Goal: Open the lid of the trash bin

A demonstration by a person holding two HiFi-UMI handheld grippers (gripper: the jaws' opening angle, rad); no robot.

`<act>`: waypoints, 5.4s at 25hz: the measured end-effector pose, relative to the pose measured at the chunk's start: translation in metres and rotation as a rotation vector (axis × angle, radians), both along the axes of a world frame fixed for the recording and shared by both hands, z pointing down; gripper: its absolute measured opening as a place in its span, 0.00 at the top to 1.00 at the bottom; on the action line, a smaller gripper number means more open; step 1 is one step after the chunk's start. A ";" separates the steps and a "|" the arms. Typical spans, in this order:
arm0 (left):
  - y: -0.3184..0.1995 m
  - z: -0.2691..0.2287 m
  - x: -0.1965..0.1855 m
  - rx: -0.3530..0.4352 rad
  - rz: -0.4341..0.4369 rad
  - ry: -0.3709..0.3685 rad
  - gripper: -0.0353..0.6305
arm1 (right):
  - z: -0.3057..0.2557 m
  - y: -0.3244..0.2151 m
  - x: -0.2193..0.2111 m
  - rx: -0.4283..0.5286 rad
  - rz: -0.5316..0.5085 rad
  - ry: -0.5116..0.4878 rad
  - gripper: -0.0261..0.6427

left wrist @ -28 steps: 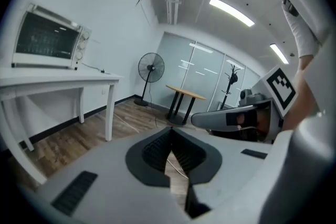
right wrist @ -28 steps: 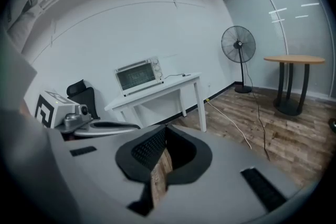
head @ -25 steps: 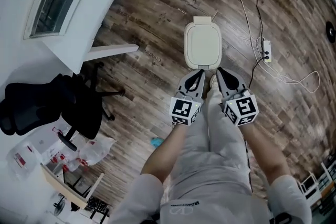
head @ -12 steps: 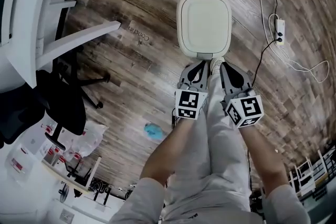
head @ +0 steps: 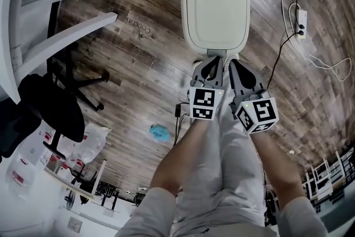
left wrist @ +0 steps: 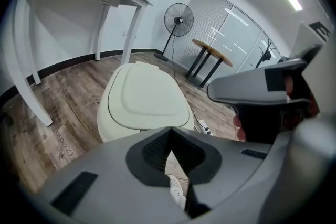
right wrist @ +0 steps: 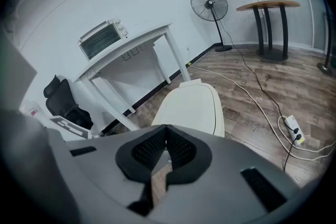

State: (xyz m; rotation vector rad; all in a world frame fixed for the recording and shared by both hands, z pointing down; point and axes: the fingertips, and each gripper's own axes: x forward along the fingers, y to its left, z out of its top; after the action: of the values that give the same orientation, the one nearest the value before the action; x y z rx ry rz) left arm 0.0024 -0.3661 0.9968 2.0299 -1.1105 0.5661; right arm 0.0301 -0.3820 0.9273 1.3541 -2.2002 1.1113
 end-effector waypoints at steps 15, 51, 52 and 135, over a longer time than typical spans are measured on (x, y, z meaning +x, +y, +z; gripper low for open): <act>0.007 0.024 0.003 -0.044 -0.003 -0.034 0.94 | 0.008 0.002 0.001 -0.020 0.013 -0.027 0.94; -0.012 -0.518 -0.097 0.720 -0.026 -0.009 0.94 | -0.441 0.021 0.119 0.499 0.271 0.083 0.94; -0.007 -0.532 -0.094 0.743 -0.027 -0.004 0.94 | -0.453 0.027 0.123 0.516 0.276 0.079 0.94; 0.565 -0.710 -0.080 1.026 -0.136 0.029 0.94 | -0.614 0.589 0.173 0.747 0.163 0.059 0.94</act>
State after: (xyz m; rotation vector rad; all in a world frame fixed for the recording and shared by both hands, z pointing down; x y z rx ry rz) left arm -0.0771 0.1991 0.2865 2.7329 -1.7170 -0.1803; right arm 0.2036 0.2075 0.3138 1.8350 -2.6110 0.2547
